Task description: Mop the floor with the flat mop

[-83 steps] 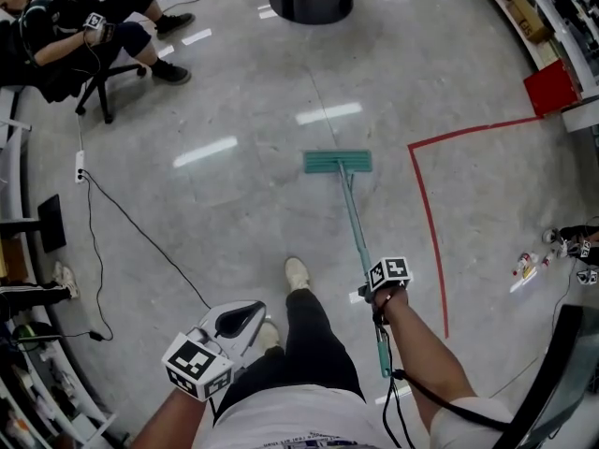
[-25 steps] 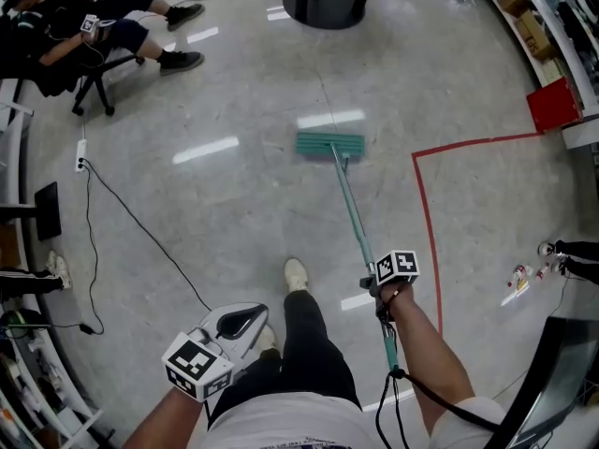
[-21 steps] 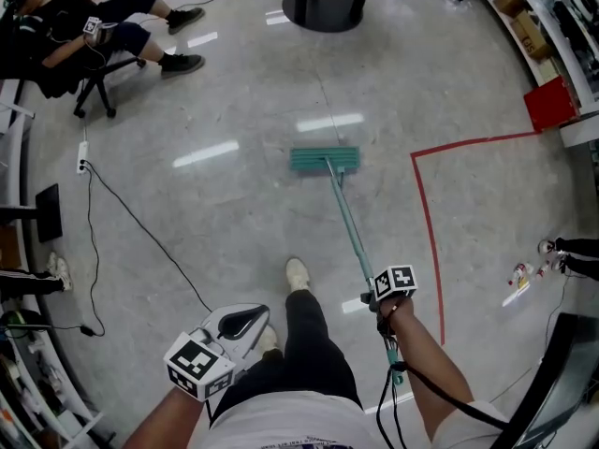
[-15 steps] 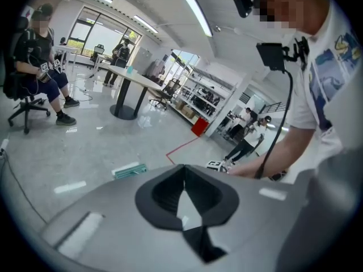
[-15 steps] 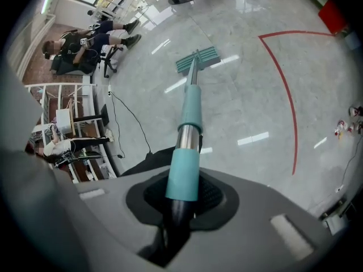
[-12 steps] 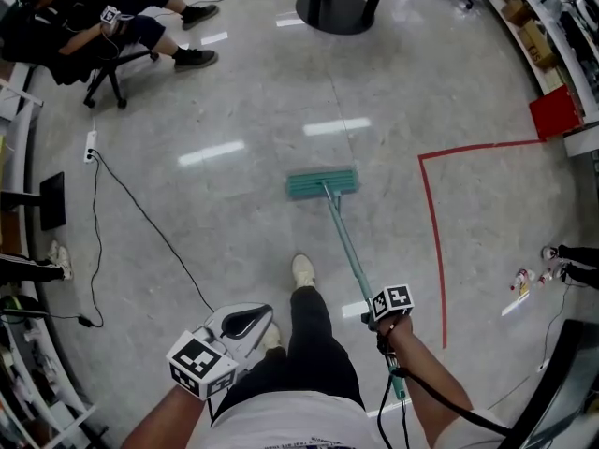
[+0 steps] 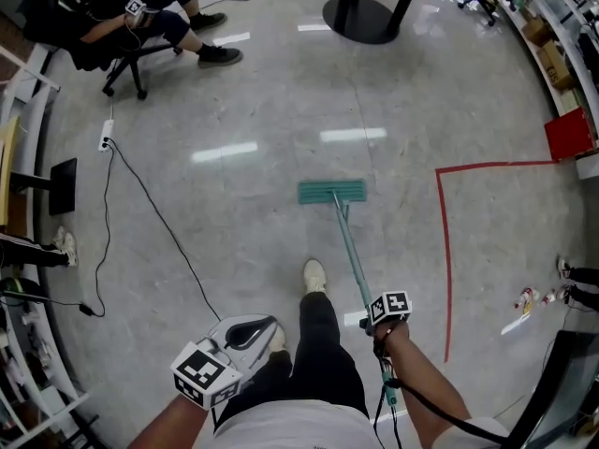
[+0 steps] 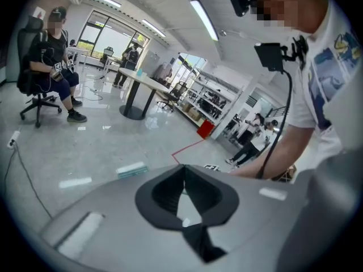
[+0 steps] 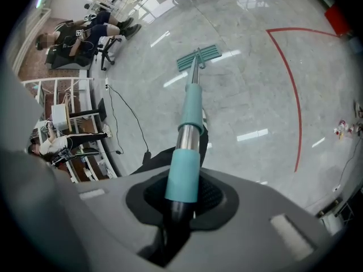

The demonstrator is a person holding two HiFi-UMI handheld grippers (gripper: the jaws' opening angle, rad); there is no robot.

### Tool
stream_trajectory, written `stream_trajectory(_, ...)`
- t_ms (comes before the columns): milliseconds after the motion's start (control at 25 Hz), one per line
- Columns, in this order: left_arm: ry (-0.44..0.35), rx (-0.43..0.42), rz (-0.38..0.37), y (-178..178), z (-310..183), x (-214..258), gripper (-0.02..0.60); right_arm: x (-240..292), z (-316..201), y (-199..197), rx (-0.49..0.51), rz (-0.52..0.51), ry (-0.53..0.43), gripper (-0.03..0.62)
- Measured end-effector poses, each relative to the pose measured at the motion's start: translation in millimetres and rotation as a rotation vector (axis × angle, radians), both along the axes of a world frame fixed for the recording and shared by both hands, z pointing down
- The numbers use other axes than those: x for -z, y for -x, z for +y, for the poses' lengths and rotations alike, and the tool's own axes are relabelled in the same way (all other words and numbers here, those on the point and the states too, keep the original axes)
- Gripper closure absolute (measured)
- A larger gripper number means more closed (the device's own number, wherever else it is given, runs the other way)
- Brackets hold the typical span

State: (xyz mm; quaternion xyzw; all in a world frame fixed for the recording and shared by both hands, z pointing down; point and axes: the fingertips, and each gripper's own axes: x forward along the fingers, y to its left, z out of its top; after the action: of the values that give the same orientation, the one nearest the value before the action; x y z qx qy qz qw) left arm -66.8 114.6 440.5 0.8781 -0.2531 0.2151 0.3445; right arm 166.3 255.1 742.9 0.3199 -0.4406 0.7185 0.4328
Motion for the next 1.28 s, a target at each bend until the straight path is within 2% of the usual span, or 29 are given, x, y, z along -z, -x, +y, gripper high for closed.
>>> stream_trajectory(440,0.005,0.023,0.007,-7,-19,3,0.577,-1,-52,-2,0.039,0.009,-0.009,0.539)
stream_trajectory(1280,0.027,0.099,-0.021,-23,-57,1,0.577,-17,-201,-3,0.115,0.019,-0.044,0.537)
